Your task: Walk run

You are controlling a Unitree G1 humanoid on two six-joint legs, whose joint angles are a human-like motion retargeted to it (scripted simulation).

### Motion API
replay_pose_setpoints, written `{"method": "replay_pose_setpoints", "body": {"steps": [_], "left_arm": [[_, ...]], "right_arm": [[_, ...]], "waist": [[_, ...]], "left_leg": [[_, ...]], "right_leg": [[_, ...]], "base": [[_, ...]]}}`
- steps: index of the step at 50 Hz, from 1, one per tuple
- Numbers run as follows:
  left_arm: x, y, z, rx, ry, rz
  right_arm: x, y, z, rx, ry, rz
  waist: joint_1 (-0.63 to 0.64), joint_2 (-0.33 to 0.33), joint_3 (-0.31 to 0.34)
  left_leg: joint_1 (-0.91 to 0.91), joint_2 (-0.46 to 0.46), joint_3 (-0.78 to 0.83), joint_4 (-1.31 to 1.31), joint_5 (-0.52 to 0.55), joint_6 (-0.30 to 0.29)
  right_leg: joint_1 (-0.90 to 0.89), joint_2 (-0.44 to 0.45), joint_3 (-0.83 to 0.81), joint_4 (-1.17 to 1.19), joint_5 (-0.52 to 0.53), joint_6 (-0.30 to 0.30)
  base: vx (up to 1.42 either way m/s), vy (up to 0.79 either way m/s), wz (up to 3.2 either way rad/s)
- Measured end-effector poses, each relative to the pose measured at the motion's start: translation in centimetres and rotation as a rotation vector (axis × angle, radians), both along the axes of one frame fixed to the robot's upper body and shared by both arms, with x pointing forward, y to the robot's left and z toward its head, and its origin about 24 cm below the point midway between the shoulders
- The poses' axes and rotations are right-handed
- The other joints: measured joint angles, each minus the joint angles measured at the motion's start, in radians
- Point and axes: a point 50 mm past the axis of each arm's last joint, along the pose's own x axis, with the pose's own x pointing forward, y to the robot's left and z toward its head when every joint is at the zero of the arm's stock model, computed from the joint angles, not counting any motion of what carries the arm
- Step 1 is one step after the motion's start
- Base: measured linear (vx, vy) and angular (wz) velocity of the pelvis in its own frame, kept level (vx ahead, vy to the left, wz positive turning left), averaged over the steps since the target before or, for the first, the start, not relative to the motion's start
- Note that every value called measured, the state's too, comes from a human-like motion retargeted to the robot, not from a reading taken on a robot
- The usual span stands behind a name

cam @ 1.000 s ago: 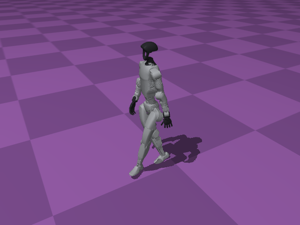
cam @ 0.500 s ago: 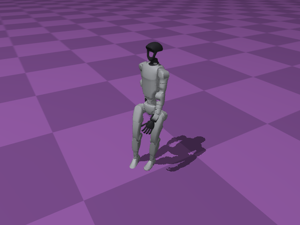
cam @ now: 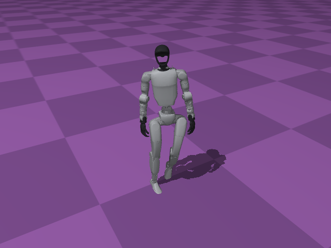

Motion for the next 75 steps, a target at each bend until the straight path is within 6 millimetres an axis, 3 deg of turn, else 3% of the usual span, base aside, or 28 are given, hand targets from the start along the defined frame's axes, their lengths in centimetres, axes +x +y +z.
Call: {"method": "replay_pose_setpoints", "body": {"steps": [3, 6, 8, 10, 13, 17, 22, 24, 27, 30, 33, 37, 39, 43, 45, 50, 54, 58, 62, 65, 67, 68, 70, 72, 75], "left_arm": [[0.1, -0.2, -0.1, 0.028, -0.021, 0.060], [-0.8, -1.5, -0.2, 0.005, -0.027, 0.146], [-2.3, -2.2, -0.1, -0.015, -0.002, 0.197], [-3.8, -2.5, 0.0, -0.029, 0.040, 0.222], [-6.0, -2.8, 0.3, -0.022, 0.122, 0.214], [-8.3, -3.2, 0.8, -0.012, 0.203, 0.204], [-10.6, -4.1, 1.3, -0.022, 0.258, 0.247], [-11.6, -4.7, 1.6, -0.024, 0.282, 0.280], [-13.1, -5.6, 2.2, -0.036, 0.329, 0.333], [-13.9, -6.3, 2.5, -0.057, 0.373, 0.371], [-13.2, -6.5, 2.3, -0.044, 0.351, 0.382], [-10.6, -5.7, 1.4, -0.043, 0.250, 0.338], [-8.4, -4.7, 0.8, -0.043, 0.193, 0.282], [-2.3, -2.1, -0.2, -0.018, 0.015, 0.146], [1.3, -1.0, -0.2, 0.011, -0.111, 0.082], [9.7, 0.0, 0.8, 0.036, -0.376, -0.002], [14.4, -0.2, 2.1, 0.019, -0.509, -0.034], [16.9, -0.4, 3.0, 0.014, -0.595, -0.052], [17.1, -0.3, 3.1, 0.022, -0.603, -0.067], [15.8, -0.3, 2.6, 0.025, -0.561, -0.077], [14.5, -0.2, 2.1, 0.023, -0.516, -0.085], [13.6, -0.4, 1.8, 0.019, -0.483, -0.088], [11.3, -0.8, 1.1, 0.011, -0.409, -0.085], [8.7, -1.1, 0.5, 0.004, -0.327, -0.078], [4.3, -2.0, -0.2, -0.012, -0.193, -0.067]], "right_arm": [[1.8, 0.0, 0.0, -0.012, -0.049, 0.024], [3.3, 0.0, 0.0, -0.030, -0.085, 0.033], [4.1, 0.5, -0.1, -0.023, -0.114, 0.040], [5.1, 1.1, -0.1, 0.000, -0.156, 0.040], [6.8, 1.9, 0.1, 0.064, -0.211, 0.019], [9.6, 2.6, 0.4, 0.134, -0.265, 0.005], [12.7, 2.9, 1.2, 0.188, -0.326, 0.043], [13.4, 3.0, 1.4, 0.209, -0.340, 0.070], [13.5, 3.1, 1.5, 0.233, -0.342, 0.111], [12.5, 3.2, 1.3, 0.229, -0.325, 0.135], [10.7, 3.0, 0.8, 0.209, -0.286, 0.142], [7.1, 2.0, 0.3, 0.156, -0.207, 0.151], [5.2, 1.6, 0.1, 0.115, -0.169, 0.136], [0.9, 1.3, -0.1, 0.078, -0.065, 0.050], [-1.4, 1.5, -0.1, 0.076, -0.002, -0.005], [-7.0, 2.1, 0.5, 0.045, 0.148, -0.100], [-10.6, 2.9, 1.3, 0.044, 0.278, -0.126], [-12.4, 3.3, 1.9, 0.056, 0.371, -0.102], [-12.9, 3.1, 2.1, 0.049, 0.399, -0.079], [-13.0, 3.1, 2.1, 0.039, 0.395, -0.093], [-12.2, 2.9, 1.8, 0.037, 0.376, -0.119], [-12.0, 2.8, 1.7, 0.035, 0.366, -0.135], [-11.6, 2.5, 1.7, 0.025, 0.346, -0.167], [-11.3, 2.1, 1.6, 0.010, 0.329, -0.200], [-10.0, 1.4, 1.3, -0.012, 0.294, -0.244]], "waist": [[0.005, -0.004, 0.002], [0.034, -0.029, -0.011], [0.079, -0.036, -0.007], [0.116, -0.033, 0.003], [0.142, -0.034, 0.004], [0.169, -0.036, 0.001], [0.178, -0.050, -0.011], [0.181, -0.068, -0.019], [0.200, -0.094, -0.039], [0.220, -0.117, -0.056], [0.214, -0.101, -0.064], [0.163, -0.017, -0.076], [0.152, 0.019, -0.077], [0.123, 0.058, -0.058], [0.107, 0.067, -0.047], [0.040, 0.071, -0.024], [0.011, 0.030, 0.005], [-0.006, 0.004, 0.031], [0.008, 0.003, 0.030], [-0.010, 0.002, 0.034], [-0.025, 0.020, 0.025], [-0.040, 0.034, 0.020], [-0.066, 0.060, 0.002], [-0.073, 0.088, -0.017], [-0.102, 0.127, -0.024]], "left_leg": [[-0.111, 0.047, 0.180, 0.137, -0.004, 0.000], [-0.185, 0.174, 0.328, 0.153, -0.071, 0.000], [-0.201, 0.273, 0.370, 0.135, -0.105, 0.000], [-0.223, 0.332, 0.402, 0.093, -0.133, 0.042], [-0.260, 0.364, 0.453, -0.029, -0.151, 0.153], [-0.268, 0.423, 0.658, -0.188, -0.208, 0.263], [-0.233, 0.415, 0.893, -0.318, -0.245, 0.364], [-0.218, 0.386, 0.898, -0.346, -0.220, 0.419], [-0.205, 0.316, 0.813, -0.377, -0.257, 0.443], [-0.189, 0.272, 0.757, -0.398, -0.272, 0.448], [-0.135, 0.232, 0.725, -0.452, -0.290, 0.457], [-0.069, 0.239, 0.620, -0.509, -0.293, 0.470], [-0.051, 0.241, 0.542, -0.518, -0.298, 0.470], [-0.005, 0.235, 0.417, -0.533, -0.293, 0.472], [0.016, 0.227, 0.360, -0.532, -0.294, 0.472], [0.066, 0.185, 0.216, -0.519, -0.303, 0.474], [0.145, 0.126, 0.143, -0.530, -0.310, 0.470], [0.222, 0.094, 0.093, -0.536, -0.328, 0.456], [0.272, 0.099, 0.116, -0.541, -0.348, 0.436], [0.316, 0.099, 0.104, -0.531, -0.340, 0.397], [0.318, 0.107, 0.081, -0.510, -0.309, 0.354], [0.324, 0.114, 0.060, -0.499, -0.284, 0.328], [0.329, 0.123, 0.028, -0.480, -0.213, 0.267], [0.331, 0.135, -0.002, -0.458, -0.096, 0.186], [0.313, 0.175, -0.017, -0.376, 0.138, 0.000]], "right_leg": [[0.011, -0.061, -0.120, -0.015, -0.020, 0.017], [0.014, -0.069, -0.220, -0.031, -0.026, -0.032], [0.038, -0.028, -0.250, -0.033, -0.044, -0.078], [0.060, -0.003, -0.280, -0.032, -0.064, -0.101], [0.094, -0.011, -0.395, -0.036, -0.097, -0.100], [0.134, -0.007, -0.555, -0.045, -0.135, -0.091], [0.182, -0.011, -0.742, -0.043, -0.169, -0.048], [0.206, -0.023, -0.799, -0.039, -0.177, -0.020], [0.241, -0.038, -0.846, -0.026, -0.165, 0.020], [0.271, -0.066, -0.867, 0.006, -0.101, 0.082], [0.286, -0.074, -0.871, 0.082, 0.039, 0.110], [0.229, -0.044, -0.801, 0.297, 0.227, 0.010], [0.157, -0.014, -0.703, 0.427, 0.239, 0.003], [0.002, 0.126, -0.408, 0.568, 0.176, 0.106], [-0.051, 0.148, -0.336, 0.577, 0.154, 0.111], [-0.157, 0.050, -0.338, 0.456, 0.086, 0.009], [-0.203, 0.059, -0.156, 0.239, 0.106, 0.061], [-0.256, 0.041, -0.091, 0.036, 0.109, 0.094], [-0.302, 0.044, -0.214, -0.125, 0.042, 0.176], [-0.292, 0.063, -0.253, -0.102, 0.029, 0.169], [-0.294, 0.088, -0.220, -0.070, 0.069, 0.072], [-0.287, 0.094, -0.235, -0.063, 0.095, 0.062], [-0.269, 0.137, -0.102, -0.073, 0.174, 0.027], [-0.247, 0.155, -0.082, -0.056, 0.180, 0.004], [-0.250, 0.159, -0.129, 0.017, 0.133, -0.058]], "base": [[-0.01, 0.45, 2.86], [-0.06, -0.37, 2.05], [0.18, -0.41, 0.91], [0.27, -0.10, 1.07], [0.24, 0.12, 1.77], [0.21, 0.15, 1.86], [0.29, 0.14, 1.69], [0.40, 0.14, 1.26], [0.58, 0.18, 0.77], [0.57, 0.18, 0.58], [0.57, 0.24, 1.02], [0.59, 0.26, 1.72], [0.52, 0.25, 1.68], [0.41, 0.13, 1.96], [0.45, 0.08, 2.12], [0.43, 0.04, 2.10], [0.46, -0.03, 1.62], [0.43, -0.06, 1.04], [0.53, -0.13, 0.23], [0.61, -0.18, 0.40], [0.85, -0.25, 0.61], [0.89, -0.24, 0.77], [0.70, -0.15, 0.67], [0.91, -0.26, 0.27], [0.89, -0.07, 0.55]]}}
